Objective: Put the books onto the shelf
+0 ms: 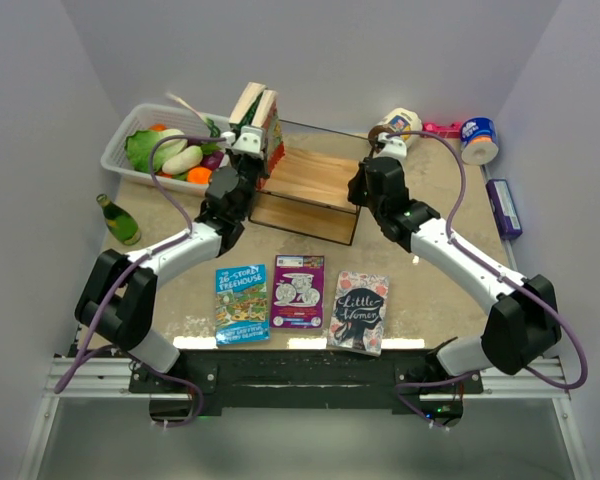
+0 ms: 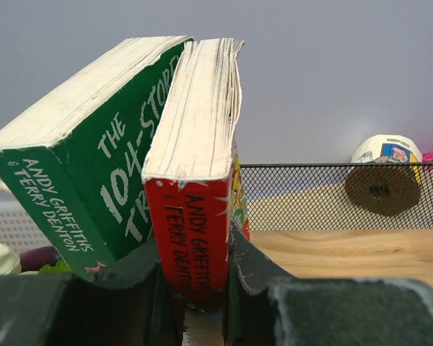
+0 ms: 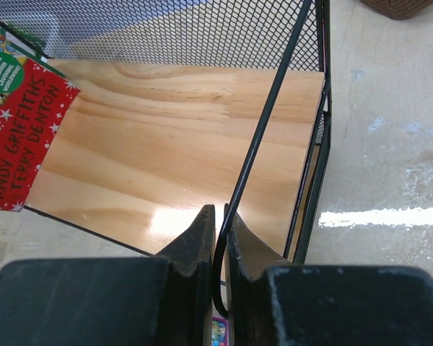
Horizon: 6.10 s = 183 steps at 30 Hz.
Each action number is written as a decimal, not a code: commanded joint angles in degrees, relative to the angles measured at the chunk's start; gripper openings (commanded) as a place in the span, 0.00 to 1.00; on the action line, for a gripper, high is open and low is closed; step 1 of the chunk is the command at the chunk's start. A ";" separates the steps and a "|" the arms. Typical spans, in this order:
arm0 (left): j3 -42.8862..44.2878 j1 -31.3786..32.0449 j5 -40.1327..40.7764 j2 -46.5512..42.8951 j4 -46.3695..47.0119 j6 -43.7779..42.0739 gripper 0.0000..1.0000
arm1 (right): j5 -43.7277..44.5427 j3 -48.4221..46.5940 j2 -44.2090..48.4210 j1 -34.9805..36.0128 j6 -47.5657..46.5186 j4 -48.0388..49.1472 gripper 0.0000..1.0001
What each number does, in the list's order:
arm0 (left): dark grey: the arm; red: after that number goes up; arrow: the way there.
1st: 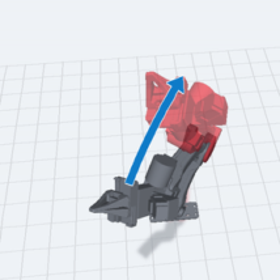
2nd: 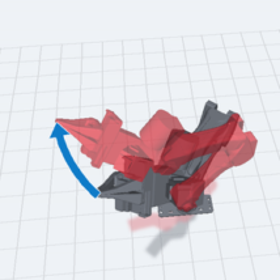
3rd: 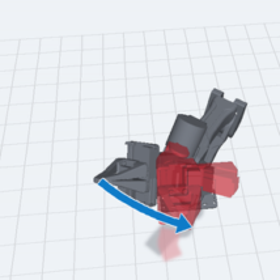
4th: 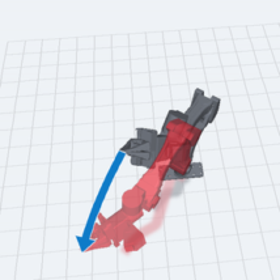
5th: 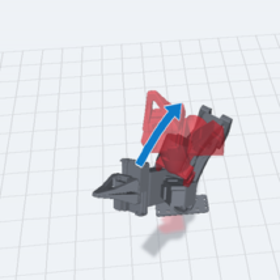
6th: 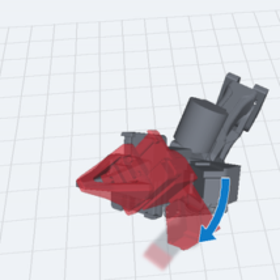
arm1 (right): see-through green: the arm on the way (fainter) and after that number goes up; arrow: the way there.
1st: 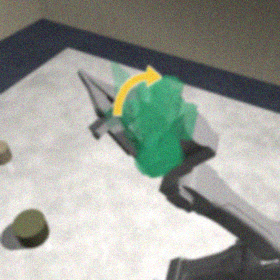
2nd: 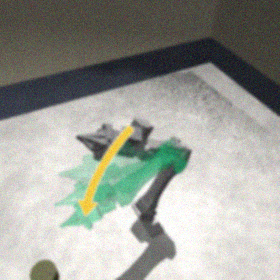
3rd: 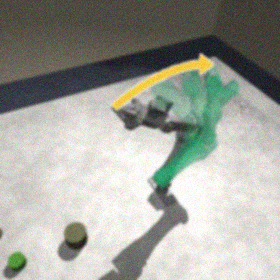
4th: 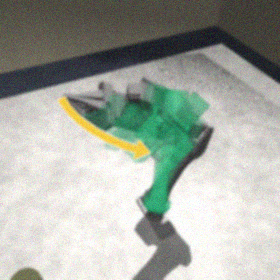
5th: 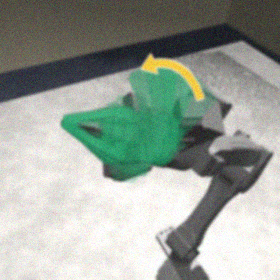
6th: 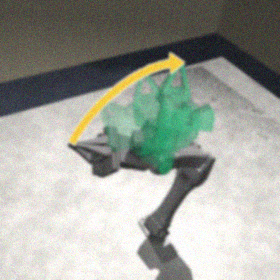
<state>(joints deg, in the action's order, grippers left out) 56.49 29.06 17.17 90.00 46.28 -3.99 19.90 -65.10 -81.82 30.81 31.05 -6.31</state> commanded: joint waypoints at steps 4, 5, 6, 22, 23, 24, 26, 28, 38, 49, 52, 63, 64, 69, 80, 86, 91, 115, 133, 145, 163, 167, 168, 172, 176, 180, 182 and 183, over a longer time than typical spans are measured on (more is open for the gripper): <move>1.17 -0.41 6.03 0.44 4.25 -7.07 0.00 | -1.09 1.03 -1.50 0.22 -1.25 -0.29 0.00; 1.17 -0.41 6.21 0.62 4.78 -7.69 0.00 | -1.09 1.03 -1.50 0.22 -1.25 -0.20 0.00; 1.08 -0.41 6.38 0.97 5.39 -8.31 0.00 | -1.18 1.12 -1.59 0.31 -1.25 -0.02 0.00; 1.78 -0.41 9.37 6.60 8.22 -4.71 0.35 | -3.29 1.56 -2.64 0.22 -0.90 1.21 0.00; 1.70 -0.41 9.46 6.33 7.86 -4.63 0.41 | -3.29 1.56 -2.64 0.31 -0.90 1.21 0.00; 1.69 -0.49 9.90 6.07 7.16 -4.71 0.45 | -3.12 1.56 -2.73 0.31 -0.90 1.30 0.00; 1.69 -0.41 10.51 5.81 6.46 -4.89 0.55 | -3.11 1.56 -2.73 0.31 -0.90 1.38 0.00; 1.61 -0.41 11.31 5.10 5.40 -4.98 0.62 | -3.11 1.56 -2.64 0.31 -0.99 1.47 0.00; 0.12 -0.41 12.54 2.29 4.34 -5.24 0.57 | -3.64 1.56 -2.82 0.31 -0.90 1.73 0.00; 3.62 -0.41 13.86 1.15 3.64 -6.46 0.41 | -3.82 1.73 -2.29 0.31 -0.99 1.82 0.00; 4.07 -0.41 14.21 0.71 3.29 -6.91 0.49 | -3.99 1.64 -2.46 0.22 -0.90 1.82 0.00; 3.63 -0.41 15.61 -1.22 1.71 -7.78 0.59 | -4.08 1.64 -2.64 0.31 -0.99 1.91 0.00; 3.54 -0.41 15.61 -1.31 1.79 -8.05 0.59 | -3.99 1.56 -2.64 0.31 -0.99 1.82 0.00; 2.40 -0.32 12.72 -2.37 4.08 -11.30 0.37 | -4.17 1.56 -2.82 0.31 -0.90 2.00 0.00; 2.92 2.23 13.76 1.23 9.61 -23.08 0.00 | -4.43 1.91 -3.26 0.22 -0.90 2.44 0.00; 0.83 2.14 15.87 0.80 10.23 -18.18 0.00 | -4.43 2.26 -2.99 0.22 -0.99 2.53 0.00; -4.97 2.23 16.40 -2.80 13.21 -14.21 0.05 | -4.69 2.35 -2.99 0.31 -0.90 2.88 0.00; -4.29 -0.32 7.71 3.25 21.39 -6.29 0.04 | -6.01 3.31 -2.99 0.31 -0.72 3.93 0.00; 1.69 -2.16 8.93 8.70 19.55 -8.67 0.37 | -6.45 3.49 -3.61 0.22 -0.64 4.28 0.00; 2.31 -2.25 9.19 8.53 18.14 -9.72 0.52 | -6.37 3.49 -3.70 0.31 -0.64 4.29 0.00; -1.21 -1.11 10.69 5.10 19.81 -19.56 0.36 | -6.54 3.31 -3.96 0.31 -0.46 4.55 0.00; -0.33 -0.32 12.36 6.51 22.09 -23.87 0.31 | -6.72 3.23 -4.14 0.22 -0.55 4.55 0.00; -0.07 -0.06 12.71 7.12 23.31 -25.44 0.30 | -6.72 3.14 -4.22 0.22 -0.55 4.55 0.00; 0.46 0.65 14.03 8.70 25.78 -28.79 0.31 | -6.72 3.23 -4.40 0.22 -0.55 4.63 0.00; -0.06 0.91 15.79 8.36 27.72 -28.45 0.36 | -6.63 3.23 -4.31 0.31 -0.72 4.64 0.00; -3.04 0.91 13.16 5.90 30.96 -23.98 0.36 | -6.89 3.31 -4.22 0.31 -0.64 4.81 0.00; -3.84 0.83 11.67 4.84 31.41 -21.77 0.33 | -6.98 3.49 -4.14 0.22 -0.55 4.99 0.00; -4.63 0.82 11.14 4.75 32.63 -20.46 0.31 | -6.98 3.58 -4.14 0.31 -0.64 4.99 0.00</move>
<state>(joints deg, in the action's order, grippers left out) 54.00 30.94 26.83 98.37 70.65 -27.03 14.04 -63.40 -84.36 30.72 32.01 3.14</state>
